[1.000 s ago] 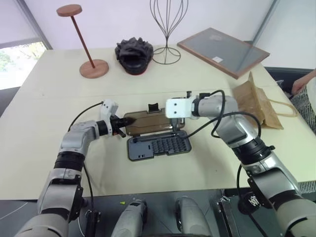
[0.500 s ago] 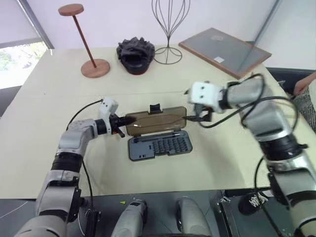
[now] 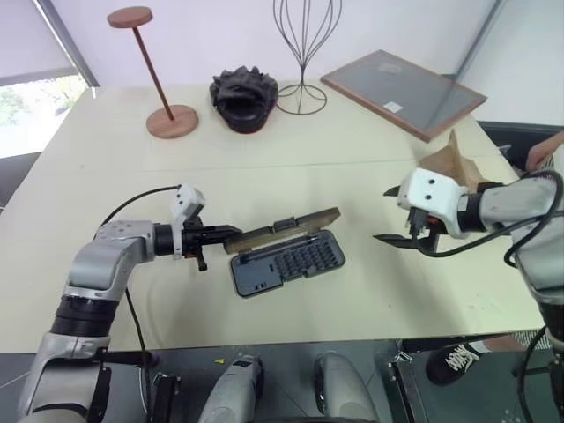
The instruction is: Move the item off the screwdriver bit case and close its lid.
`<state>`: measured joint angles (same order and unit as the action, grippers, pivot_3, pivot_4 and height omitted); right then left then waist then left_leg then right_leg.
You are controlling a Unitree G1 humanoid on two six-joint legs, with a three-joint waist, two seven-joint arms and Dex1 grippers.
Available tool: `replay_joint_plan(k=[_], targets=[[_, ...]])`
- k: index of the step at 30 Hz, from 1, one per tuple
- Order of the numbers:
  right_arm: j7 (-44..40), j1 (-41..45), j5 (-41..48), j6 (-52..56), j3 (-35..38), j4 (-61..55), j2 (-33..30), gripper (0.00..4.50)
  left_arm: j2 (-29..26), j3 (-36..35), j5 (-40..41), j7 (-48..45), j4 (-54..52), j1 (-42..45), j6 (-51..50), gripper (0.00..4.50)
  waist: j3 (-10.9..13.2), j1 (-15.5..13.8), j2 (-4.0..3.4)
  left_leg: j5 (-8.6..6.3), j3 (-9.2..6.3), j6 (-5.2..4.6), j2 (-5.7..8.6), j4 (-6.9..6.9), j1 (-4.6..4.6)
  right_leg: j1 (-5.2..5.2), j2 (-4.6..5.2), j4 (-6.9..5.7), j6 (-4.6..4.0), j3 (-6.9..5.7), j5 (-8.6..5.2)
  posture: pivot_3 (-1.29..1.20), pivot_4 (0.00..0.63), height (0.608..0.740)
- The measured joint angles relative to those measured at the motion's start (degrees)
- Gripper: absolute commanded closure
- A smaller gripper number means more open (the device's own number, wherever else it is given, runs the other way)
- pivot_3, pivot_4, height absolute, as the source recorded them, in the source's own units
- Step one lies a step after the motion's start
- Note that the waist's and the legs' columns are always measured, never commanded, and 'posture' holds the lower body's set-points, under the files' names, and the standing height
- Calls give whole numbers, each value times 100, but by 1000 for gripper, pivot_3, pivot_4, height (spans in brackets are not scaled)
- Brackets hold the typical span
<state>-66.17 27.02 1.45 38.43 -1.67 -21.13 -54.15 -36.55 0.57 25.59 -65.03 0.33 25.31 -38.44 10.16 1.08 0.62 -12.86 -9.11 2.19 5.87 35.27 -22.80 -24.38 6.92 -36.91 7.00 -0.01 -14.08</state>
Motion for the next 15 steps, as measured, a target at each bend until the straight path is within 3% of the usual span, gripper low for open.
replay_joint_plan(k=[8,15], targets=[[423,1,382,585,-24,-235,103,42,-584,178,388,-441,-947,-493,-499,4500,1,-32,0,-2,-1,-3,0,0,-10,-4,1,10,-1,0,0,0,150,734],[686,3,696,995,-44,-401,134,42,-596,293,450,-474,-869,-336,-499,4500,1,-46,0,-2,-4,-3,-1,1,-20,-4,0,26,0,-4,0,0,150,734]])
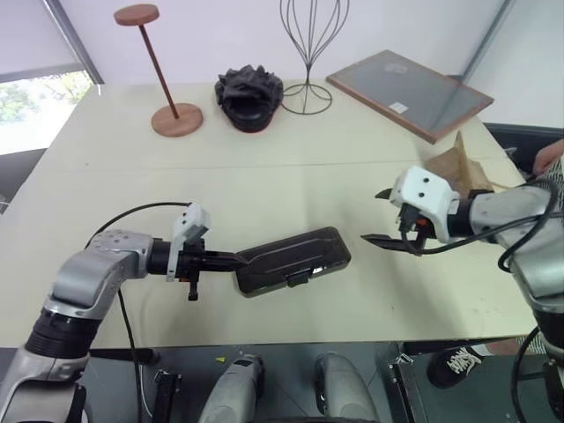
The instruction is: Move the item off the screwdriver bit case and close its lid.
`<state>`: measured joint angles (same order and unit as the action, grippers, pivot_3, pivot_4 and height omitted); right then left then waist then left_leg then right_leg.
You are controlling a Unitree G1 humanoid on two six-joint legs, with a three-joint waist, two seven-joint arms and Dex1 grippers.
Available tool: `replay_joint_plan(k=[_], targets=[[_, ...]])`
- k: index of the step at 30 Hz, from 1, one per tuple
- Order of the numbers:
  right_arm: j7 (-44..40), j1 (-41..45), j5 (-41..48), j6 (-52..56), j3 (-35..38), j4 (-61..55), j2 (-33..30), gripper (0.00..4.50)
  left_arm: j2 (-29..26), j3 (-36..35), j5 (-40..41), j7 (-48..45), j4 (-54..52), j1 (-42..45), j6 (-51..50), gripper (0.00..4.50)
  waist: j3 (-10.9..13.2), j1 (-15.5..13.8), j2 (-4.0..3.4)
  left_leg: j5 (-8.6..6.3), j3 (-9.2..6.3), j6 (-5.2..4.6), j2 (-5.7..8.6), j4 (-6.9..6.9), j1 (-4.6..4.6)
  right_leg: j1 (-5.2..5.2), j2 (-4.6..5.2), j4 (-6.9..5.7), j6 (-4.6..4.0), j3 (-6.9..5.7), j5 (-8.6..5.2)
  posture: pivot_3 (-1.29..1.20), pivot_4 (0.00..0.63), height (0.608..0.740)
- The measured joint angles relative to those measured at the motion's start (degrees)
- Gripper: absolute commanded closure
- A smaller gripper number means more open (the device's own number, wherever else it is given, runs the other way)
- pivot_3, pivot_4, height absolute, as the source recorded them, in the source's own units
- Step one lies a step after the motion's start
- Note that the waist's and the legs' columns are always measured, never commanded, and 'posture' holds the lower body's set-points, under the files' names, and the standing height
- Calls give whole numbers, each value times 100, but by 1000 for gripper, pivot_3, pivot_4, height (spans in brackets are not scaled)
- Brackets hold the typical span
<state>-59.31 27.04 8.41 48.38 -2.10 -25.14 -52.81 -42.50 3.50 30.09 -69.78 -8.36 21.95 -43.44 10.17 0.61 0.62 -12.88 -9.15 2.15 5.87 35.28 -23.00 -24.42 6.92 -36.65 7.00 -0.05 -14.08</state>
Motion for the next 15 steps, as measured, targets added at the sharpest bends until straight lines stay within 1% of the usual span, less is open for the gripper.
replay_joint_plan(k=[1,3,4,7,8,11,15], targets=[[42,0,55,57,-2,-30,9,42,19,0,0,15,98,146,4,4500,0,-1,0,0,0,0,0,2,-2,0,0,1,0,-1,0,0,150,734],[96,3,184,186,-7,-103,33,548,77,-2,-5,47,322,475,30,4500,0,-1,0,0,-1,0,0,3,-4,0,0,3,1,-2,1,0,150,734],[115,6,254,262,-10,-148,62,874,117,-1,-15,59,463,651,54,4500,0,-1,0,0,-1,0,1,4,-6,0,0,3,1,-3,1,0,150,734],[97,-7,564,486,-51,-354,91,2377,227,33,-133,33,985,1197,263,4500,0,6,0,0,0,-1,1,5,-7,-1,-1,4,2,-5,1,0,150,734],[78,-20,662,533,-63,-418,91,2962,269,45,-185,2,1129,1333,331,4500,0,8,0,0,0,-1,1,5,-7,-1,-1,4,2,-5,1,0,150,734],[-41,-172,1117,794,-99,-738,86,4472,412,284,-418,-165,1644,1734,678,4500,0,3,1,-1,3,-2,2,8,-8,-1,-1,5,4,-6,3,0,150,734],[-177,-424,1913,1285,-264,-1282,221,4472,809,741,-839,-472,2572,2242,1241,4500,0,1,2,-7,3,-13,4,42,-28,-1,-3,5,11,-15,7,0,150,734]])
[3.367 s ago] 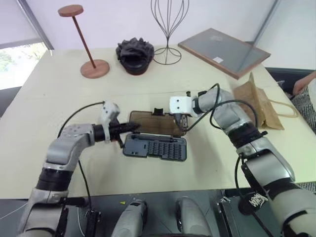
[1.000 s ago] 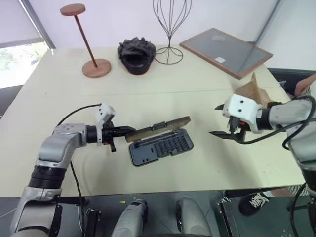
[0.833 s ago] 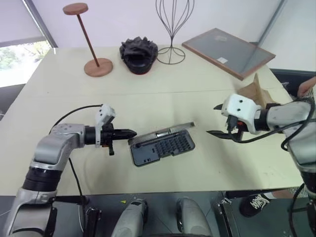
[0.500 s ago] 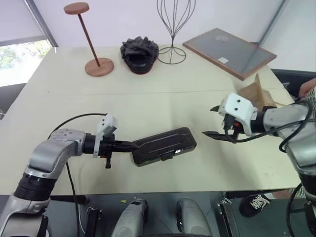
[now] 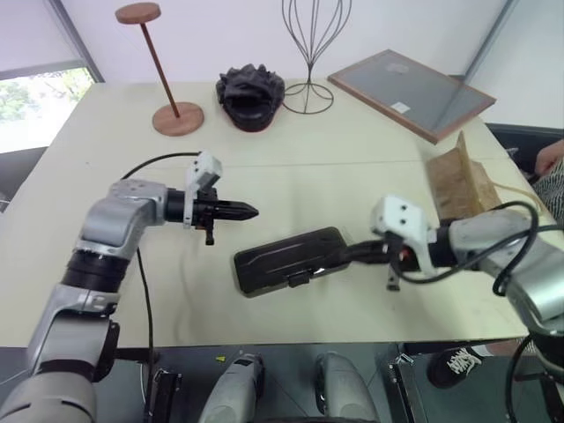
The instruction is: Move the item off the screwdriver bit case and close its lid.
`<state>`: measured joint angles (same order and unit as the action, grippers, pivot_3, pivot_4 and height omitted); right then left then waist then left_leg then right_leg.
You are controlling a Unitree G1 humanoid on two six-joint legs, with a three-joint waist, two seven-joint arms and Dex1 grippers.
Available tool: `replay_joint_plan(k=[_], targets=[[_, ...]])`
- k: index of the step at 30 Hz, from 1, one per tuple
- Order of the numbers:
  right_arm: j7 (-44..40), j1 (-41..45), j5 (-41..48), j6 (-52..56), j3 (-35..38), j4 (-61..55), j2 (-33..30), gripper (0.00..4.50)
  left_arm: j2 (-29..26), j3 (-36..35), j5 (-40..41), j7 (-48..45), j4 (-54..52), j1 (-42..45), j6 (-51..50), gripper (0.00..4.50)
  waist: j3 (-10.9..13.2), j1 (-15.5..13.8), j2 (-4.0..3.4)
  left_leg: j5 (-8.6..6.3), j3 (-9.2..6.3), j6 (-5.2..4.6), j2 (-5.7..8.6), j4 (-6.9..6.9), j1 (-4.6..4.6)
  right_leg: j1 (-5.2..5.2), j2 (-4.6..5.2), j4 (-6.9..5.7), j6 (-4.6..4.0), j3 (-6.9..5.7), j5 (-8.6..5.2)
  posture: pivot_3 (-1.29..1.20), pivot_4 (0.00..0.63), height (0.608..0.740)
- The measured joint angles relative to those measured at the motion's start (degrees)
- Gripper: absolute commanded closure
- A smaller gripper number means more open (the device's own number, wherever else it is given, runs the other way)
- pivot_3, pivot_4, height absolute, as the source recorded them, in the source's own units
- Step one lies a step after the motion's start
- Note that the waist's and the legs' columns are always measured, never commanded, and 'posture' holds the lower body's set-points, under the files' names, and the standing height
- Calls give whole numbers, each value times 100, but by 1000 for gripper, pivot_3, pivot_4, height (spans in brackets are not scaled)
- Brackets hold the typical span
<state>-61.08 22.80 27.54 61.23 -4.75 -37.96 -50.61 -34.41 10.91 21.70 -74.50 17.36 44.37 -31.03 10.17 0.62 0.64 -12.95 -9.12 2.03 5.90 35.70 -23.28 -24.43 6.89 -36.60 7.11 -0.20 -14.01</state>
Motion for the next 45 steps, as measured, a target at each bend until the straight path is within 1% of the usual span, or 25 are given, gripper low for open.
replay_joint_plan(k=[2,4,7,9,13,18,22,30,35,38,40,41,45], targets=[[68,-61,306,273,-113,-156,112,4472,192,189,-241,-124,507,261,322,4500,1,7,1,-5,-4,-9,1,20,-7,1,0,1,7,0,5,0,150,734],[275,-102,533,619,-237,-215,371,4472,396,312,-468,-215,1034,505,652,4500,1,9,2,-8,-10,-13,2,30,-9,3,0,2,11,2,7,0,150,734],[796,-188,711,1189,-534,-155,893,4472,761,438,-802,-298,1876,790,1120,4500,0,1,3,-9,-14,-15,5,34,-11,4,1,1,13,2,8,0,150,734],[1103,-209,750,1418,-691,-119,1113,4472,918,518,-979,-322,2254,883,1362,4500,0,10,3,-10,-15,-16,7,34,-12,1,1,1,15,3,10,0,150,734],[2108,-257,553,1868,-896,129,1847,4472,1315,624,-1365,-298,3095,1142,1952,4500,-1,3,4,-10,-19,-16,11,38,-12,0,2,-5,19,3,12,0,150,734],[2999,-346,248,2048,-928,228,2215,4472,1645,630,-1687,-273,3647,1198,2431,4500,-1,9,4,-10,-19,-17,15,40,-13,0,3,-7,22,4,14,0,150,734],[3353,-498,220,1961,-924,121,2323,4472,1854,632,-1889,-275,3826,1211,2682,4500,-3,17,5,-9,-19,-17,16,43,-12,2,3,-11,24,4,15,0,150,734],[3848,-689,119,1693,-848,53,2449,4472,1976,631,-2122,-318,3860,1208,2938,4500,-5,19,5,-9,-18,-17,18,53,-8,3,3,-31,25,4,15,0,150,734],[3935,-734,-38,1232,-1101,167,2411,4472,1965,622,-2248,-281,3779,1148,3075,4500,-9,59,8,-9,-15,-17,18,51,3,6,1,-40,25,5,15,0,150,734],[3976,-734,-209,887,-1331,321,2433,4472,1944,610,-2372,-170,3757,1110,3203,4500,-21,68,19,-9,-15,-18,16,44,32,33,-4,-41,24,5,15,0,150,734],[4021,-734,-335,758,-1461,398,2469,4472,1929,604,-2458,-94,3743,1059,3266,4500,-25,73,24,-12,-15,-21,11,28,91,89,-7,-29,26,5,11,0,150,734],[4033,-734,-383,698,-1507,452,2498,4472,1893,604,-2504,-76,3649,998,3292,4500,-32,76,26,-14,-15,-23,1,18,114,112,-11,-15,44,5,-1,0,150,734],[4058,-716,-522,577,-1639,555,2648,4472,1722,604,-2609,-78,3372,784,3402,4500,-74,136,37,-14,-15,-23,-32,-1,125,127,-38,19,39,5,3,0,150,734]])
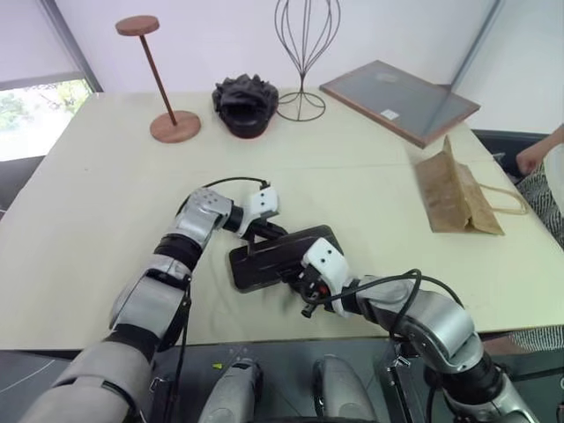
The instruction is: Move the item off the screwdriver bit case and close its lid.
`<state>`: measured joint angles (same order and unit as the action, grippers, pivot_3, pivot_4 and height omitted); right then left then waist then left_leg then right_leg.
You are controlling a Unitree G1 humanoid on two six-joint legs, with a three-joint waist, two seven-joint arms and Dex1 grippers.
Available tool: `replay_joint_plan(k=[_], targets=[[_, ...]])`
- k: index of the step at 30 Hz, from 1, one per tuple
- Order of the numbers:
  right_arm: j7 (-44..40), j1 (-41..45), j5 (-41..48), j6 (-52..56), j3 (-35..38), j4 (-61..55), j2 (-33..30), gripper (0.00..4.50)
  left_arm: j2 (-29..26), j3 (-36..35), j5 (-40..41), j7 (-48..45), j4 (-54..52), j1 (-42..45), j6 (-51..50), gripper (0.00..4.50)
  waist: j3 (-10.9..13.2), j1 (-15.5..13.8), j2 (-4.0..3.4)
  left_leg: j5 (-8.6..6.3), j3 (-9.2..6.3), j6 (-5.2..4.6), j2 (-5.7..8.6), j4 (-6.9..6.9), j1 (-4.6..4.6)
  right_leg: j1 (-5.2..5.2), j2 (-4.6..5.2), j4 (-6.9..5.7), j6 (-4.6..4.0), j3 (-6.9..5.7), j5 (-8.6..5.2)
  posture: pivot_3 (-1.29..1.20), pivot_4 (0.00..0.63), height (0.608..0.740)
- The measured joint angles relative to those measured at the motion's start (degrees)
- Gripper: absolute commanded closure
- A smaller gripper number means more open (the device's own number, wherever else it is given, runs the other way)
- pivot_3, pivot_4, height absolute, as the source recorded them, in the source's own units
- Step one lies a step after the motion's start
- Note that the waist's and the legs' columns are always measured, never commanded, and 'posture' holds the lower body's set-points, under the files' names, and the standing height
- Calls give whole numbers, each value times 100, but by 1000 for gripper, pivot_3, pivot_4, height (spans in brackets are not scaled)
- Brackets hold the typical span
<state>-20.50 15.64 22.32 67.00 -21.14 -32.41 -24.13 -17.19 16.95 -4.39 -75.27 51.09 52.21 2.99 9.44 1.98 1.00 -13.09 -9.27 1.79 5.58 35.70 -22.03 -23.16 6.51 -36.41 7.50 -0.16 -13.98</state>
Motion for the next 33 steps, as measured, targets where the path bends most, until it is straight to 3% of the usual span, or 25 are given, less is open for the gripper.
replay_joint_plan(k=[9,24,33], targets=[[4,54,-115,-69,-187,79,71,4472,-108,-6,-190,4,-151,-176,97,4500,-33,61,-2,0,10,0,-19,-52,61,40,-9,25,-4,1,-1,0,150,734],[3,248,-154,-69,-387,252,101,4472,-117,-234,-384,18,-762,-485,-424,4500,-89,63,1,-3,1,0,-55,-68,69,41,-48,31,-12,2,-5,0,150,734],[14,416,-195,-123,-570,493,177,4472,-181,-316,-503,33,-1427,-808,-748,4500,-169,70,-18,-19,-1,-2,-84,-82,92,52,-72,32,-59,2,-30,0,150,734]])
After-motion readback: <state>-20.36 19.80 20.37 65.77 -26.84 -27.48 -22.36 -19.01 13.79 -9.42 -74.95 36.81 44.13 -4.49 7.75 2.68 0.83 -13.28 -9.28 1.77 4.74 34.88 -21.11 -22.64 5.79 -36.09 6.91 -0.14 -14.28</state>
